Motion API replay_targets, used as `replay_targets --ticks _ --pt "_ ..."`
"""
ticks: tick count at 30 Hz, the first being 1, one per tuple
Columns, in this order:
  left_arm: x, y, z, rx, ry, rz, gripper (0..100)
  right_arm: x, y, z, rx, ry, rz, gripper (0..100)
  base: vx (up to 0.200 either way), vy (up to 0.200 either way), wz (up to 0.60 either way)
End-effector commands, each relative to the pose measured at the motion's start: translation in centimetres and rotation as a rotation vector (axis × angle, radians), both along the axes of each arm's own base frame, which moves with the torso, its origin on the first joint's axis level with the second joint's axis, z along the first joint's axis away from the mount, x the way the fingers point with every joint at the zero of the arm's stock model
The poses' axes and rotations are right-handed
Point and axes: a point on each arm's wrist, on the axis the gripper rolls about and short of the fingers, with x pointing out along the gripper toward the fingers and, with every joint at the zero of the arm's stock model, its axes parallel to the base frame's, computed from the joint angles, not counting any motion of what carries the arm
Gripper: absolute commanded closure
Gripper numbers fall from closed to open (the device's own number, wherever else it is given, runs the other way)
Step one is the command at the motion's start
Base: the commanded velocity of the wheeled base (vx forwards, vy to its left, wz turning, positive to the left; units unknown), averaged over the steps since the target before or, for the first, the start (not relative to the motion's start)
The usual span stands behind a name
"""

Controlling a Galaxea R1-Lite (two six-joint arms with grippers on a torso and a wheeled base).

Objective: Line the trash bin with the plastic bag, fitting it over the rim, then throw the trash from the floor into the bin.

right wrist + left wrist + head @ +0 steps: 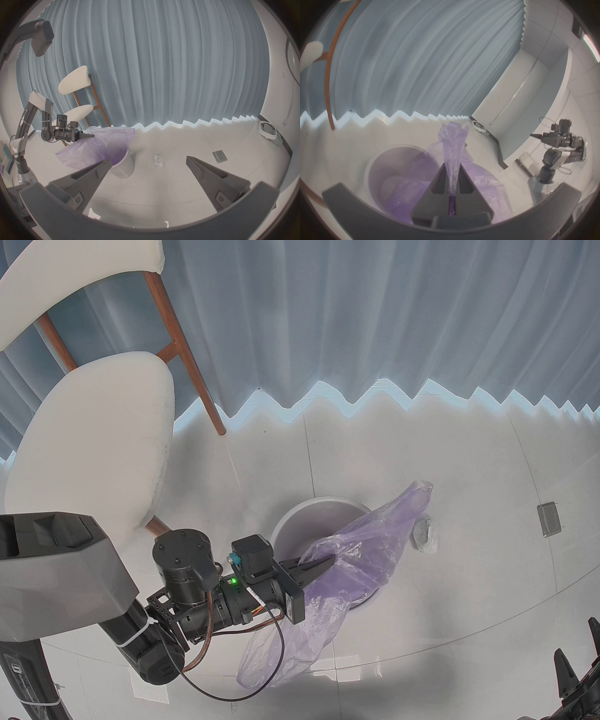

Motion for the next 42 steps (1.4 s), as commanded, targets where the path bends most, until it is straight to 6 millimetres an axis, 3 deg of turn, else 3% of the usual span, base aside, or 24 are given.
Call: replay_targets --ticks 1,12,17,20,27,35,42 --pt "0.4 1.0 0.6 0.061 -0.113 0.084 100 0.0 0.0 -0.5 0.0 0.002 0.001 0 0.0 0.0 0.0" --pt "-0.7 3.4 3.0 0.161 -0.35 0.101 100 0.0 0.0 -0.5 0.0 0.002 0.001 0 0.0 0.0 0.0" --pt "-3.3 6.1 1.2 0.29 -0.421 -0.102 100 0.0 0.0 -0.5 0.002 0.002 0.001 0 0.0 0.0 0.0" --pt "-4.6 6.9 0.6 0.325 -0.416 -0.128 100 0.0 0.0 -0.5 0.0 0.002 0.001 0 0.0 0.0 0.0" --pt "-4.7 6.6 0.6 0.322 -0.414 -0.139 100 0.0 0.0 -0.5 -0.001 0.001 0.001 0 0.0 0.0 0.0" --pt "-5.7 3.8 -0.5 0.291 -0.299 -0.177 100 0.0 0.0 -0.5 0.0 0.001 0.001 0 0.0 0.0 0.0" --pt "-5.1 3.6 -0.5 0.273 -0.273 -0.155 100 0.0 0.0 -0.5 -0.017 0.002 -0.007 0 0.0 0.0 0.0"
